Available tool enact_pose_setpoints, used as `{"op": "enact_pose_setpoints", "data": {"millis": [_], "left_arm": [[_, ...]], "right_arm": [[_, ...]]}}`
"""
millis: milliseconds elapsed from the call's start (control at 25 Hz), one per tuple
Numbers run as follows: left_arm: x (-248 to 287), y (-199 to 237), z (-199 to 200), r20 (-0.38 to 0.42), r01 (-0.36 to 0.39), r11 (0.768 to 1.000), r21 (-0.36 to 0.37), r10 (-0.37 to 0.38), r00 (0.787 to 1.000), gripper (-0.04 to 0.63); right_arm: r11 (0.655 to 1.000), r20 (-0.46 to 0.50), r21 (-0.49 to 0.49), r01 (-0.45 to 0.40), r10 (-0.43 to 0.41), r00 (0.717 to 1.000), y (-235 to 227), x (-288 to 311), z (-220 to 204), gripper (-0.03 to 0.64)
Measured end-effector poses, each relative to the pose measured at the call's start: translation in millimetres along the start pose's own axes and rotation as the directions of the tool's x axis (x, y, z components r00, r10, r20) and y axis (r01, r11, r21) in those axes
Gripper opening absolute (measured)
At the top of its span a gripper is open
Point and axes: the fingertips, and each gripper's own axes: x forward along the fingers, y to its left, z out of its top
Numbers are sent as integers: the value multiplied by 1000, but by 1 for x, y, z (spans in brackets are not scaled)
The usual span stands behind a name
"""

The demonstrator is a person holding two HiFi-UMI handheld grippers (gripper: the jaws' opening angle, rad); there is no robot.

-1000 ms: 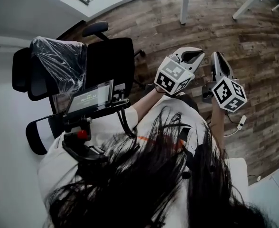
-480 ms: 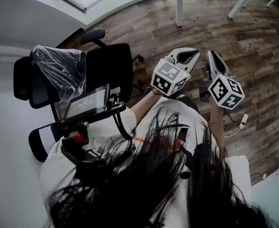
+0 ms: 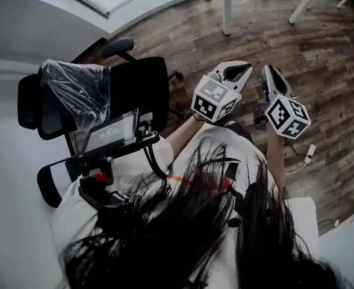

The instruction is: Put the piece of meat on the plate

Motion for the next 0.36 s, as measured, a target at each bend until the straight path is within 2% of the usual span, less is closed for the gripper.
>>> {"op": "enact_pose_setpoints", "data": {"millis": [360], "left_arm": [[0,6,3,5,-12,1000,-3,12,1000,6]], "right_arm": [[1000,0,4,9,-9,1000,-4,0,1,40]]}}
